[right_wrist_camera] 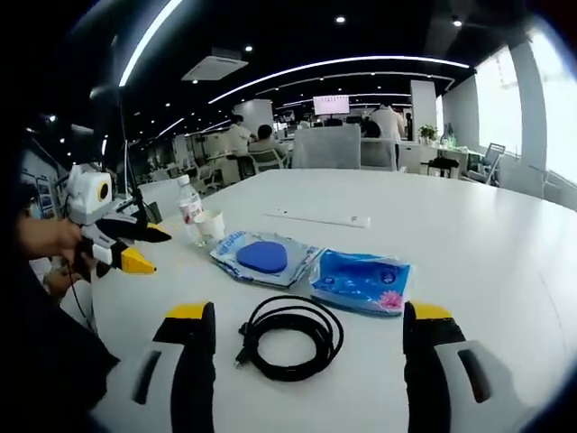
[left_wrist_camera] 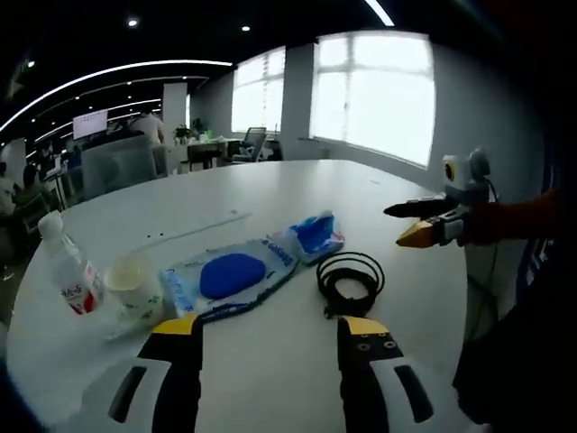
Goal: Arrange the tabletop items into an orderly group along one side of the table until the central work area is clear of visible clutter.
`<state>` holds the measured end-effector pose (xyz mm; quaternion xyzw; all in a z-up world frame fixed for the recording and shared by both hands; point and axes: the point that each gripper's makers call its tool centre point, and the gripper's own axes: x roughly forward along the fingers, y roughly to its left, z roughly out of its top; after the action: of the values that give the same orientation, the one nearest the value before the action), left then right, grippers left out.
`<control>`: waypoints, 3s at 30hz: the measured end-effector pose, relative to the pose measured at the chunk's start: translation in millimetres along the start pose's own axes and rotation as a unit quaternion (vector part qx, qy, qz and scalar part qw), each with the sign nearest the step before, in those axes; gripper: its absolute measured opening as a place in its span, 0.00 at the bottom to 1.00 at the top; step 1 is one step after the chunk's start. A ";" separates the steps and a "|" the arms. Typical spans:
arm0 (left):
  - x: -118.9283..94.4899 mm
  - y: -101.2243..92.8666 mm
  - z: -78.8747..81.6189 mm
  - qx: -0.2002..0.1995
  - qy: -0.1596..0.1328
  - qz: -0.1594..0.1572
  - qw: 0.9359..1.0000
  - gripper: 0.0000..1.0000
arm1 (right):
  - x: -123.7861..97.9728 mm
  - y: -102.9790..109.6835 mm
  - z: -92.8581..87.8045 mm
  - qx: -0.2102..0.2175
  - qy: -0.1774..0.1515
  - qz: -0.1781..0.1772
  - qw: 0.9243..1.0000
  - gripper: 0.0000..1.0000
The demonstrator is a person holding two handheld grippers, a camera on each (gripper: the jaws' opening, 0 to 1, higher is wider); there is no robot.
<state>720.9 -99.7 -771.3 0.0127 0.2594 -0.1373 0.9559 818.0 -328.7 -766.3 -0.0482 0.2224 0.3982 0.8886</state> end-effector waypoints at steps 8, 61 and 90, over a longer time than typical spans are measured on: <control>-43.5 30.3 -12.6 -0.038 -0.013 0.022 0.999 0.71 | -13.5 9.2 2.6 0.013 -0.011 0.000 1.000 0.97; -99.1 52.7 -26.9 -0.068 -0.004 0.021 0.997 0.99 | -43.1 9.6 -13.3 0.008 0.025 -0.002 1.000 1.00; -99.3 54.9 -27.0 -0.066 -0.011 0.024 0.997 0.99 | -38.0 13.1 -9.2 0.000 0.026 -0.001 1.000 1.00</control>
<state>640.2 -18.9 -747.7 -0.0456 0.2571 -0.0968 0.9604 783.0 -348.3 -756.8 -0.0591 0.2456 0.3964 0.8826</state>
